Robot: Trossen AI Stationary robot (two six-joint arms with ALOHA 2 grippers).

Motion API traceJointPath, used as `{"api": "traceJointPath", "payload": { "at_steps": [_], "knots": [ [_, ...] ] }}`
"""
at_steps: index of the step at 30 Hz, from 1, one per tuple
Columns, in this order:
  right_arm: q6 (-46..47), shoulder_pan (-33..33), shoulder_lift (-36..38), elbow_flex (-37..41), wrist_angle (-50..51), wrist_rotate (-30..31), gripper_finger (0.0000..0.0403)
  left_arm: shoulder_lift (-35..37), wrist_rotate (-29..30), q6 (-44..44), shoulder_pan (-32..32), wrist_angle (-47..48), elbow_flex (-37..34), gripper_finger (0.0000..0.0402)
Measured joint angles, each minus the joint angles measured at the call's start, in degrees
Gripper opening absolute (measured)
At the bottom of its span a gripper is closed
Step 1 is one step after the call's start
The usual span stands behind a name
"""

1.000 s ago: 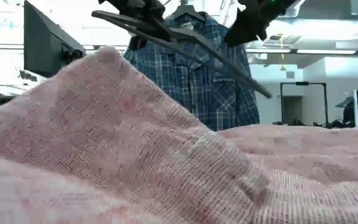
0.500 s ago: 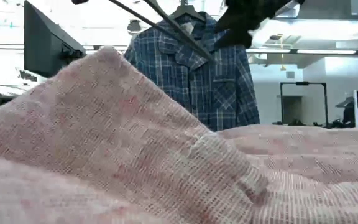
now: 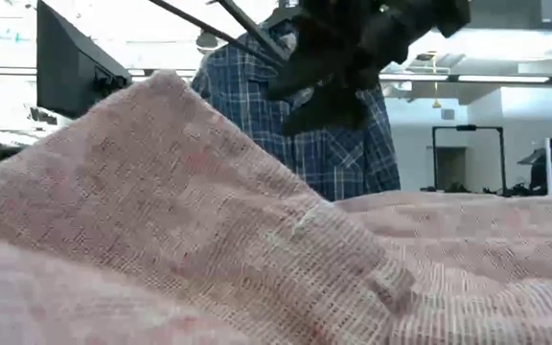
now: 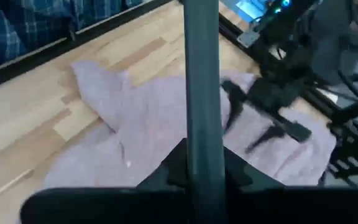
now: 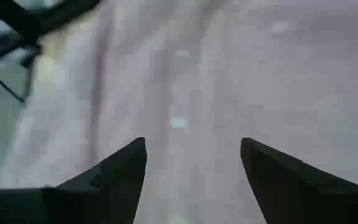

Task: Hang clothes
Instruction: Hang the pink polo shirt on the hanger rack

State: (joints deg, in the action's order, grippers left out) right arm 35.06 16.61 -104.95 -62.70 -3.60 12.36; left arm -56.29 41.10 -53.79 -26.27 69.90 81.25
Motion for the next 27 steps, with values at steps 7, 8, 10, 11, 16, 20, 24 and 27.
{"api": "traceJointPath", "payload": {
  "at_steps": [7, 8, 10, 11, 16, 20, 24, 27],
  "knots": [
    [1.49, 5.69, -13.82, -9.13, 2.47, 2.94, 0.0249, 0.00, 3.53, 0.92, -0.51, 0.49, 0.00, 0.0012],
    [2.45, 6.21, -15.36, -10.76, 4.19, 2.86, 0.0249, -0.09, 3.37, 1.50, -0.51, 0.51, 0.00, 0.0012],
    [4.03, 6.87, -17.66, -14.20, 8.46, 3.19, 0.0249, -0.09, 2.46, 2.36, -0.51, 0.52, 0.00, 0.0012],
    [4.71, 6.95, -18.56, -15.87, 10.55, 2.91, 0.0249, -0.05, 2.36, 2.72, -0.52, 0.58, 0.00, 0.0012],
    [7.93, 7.70, -20.10, -21.08, 24.16, 2.44, 0.0249, -0.05, 2.13, 2.83, -1.29, 2.51, 0.00, 0.0012],
    [13.53, 11.46, -17.47, -21.12, 35.68, 2.81, 0.0249, -0.02, 0.97, -0.48, -2.55, 6.85, 0.00, 0.0012],
    [22.80, 18.14, -14.83, -19.60, 46.27, 2.61, 0.0249, -0.02, 0.98, -3.65, -4.23, 10.41, 0.00, 0.0012],
    [30.35, 23.43, -13.67, -19.18, 48.72, 1.46, 0.0249, -0.05, 0.99, -4.71, -5.23, 11.11, 0.00, 0.0012]
  ]
}}
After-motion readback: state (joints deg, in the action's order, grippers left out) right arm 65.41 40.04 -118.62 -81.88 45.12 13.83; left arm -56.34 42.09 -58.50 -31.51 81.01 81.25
